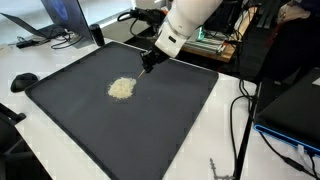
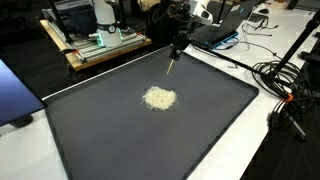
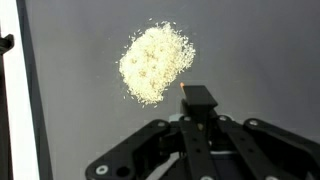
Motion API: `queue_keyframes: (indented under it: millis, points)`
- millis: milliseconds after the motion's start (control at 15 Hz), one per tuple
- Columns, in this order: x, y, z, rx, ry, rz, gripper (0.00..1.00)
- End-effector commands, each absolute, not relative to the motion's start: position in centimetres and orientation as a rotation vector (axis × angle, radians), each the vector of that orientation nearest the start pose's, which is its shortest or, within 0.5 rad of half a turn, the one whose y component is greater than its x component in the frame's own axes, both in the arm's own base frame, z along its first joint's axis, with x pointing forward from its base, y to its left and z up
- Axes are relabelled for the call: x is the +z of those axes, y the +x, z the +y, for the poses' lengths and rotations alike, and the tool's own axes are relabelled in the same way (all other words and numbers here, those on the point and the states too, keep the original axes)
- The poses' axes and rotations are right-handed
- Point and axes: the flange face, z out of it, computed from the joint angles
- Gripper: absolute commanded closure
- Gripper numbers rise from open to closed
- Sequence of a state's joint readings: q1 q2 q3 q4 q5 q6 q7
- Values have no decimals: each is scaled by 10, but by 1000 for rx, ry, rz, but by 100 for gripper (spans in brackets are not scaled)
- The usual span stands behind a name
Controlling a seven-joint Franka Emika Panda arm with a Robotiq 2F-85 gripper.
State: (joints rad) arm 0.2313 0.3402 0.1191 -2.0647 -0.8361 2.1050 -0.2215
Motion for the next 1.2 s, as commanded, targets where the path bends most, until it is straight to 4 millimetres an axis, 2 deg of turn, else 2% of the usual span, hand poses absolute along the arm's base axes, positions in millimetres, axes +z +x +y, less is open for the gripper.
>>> queue_keyframes:
  millis: [0,133,333,600,800,1133]
  points:
    - [230,561,184,-380,1996,1357,97]
    - [218,567,193,-420,1959,1371,97]
    - [211,582,202,-479,2012,1431,97]
    - [223,615,200,-508,2129,1481,97]
    - [240,642,185,-520,2246,1476,97]
    - [263,682,145,-521,2426,1398,97]
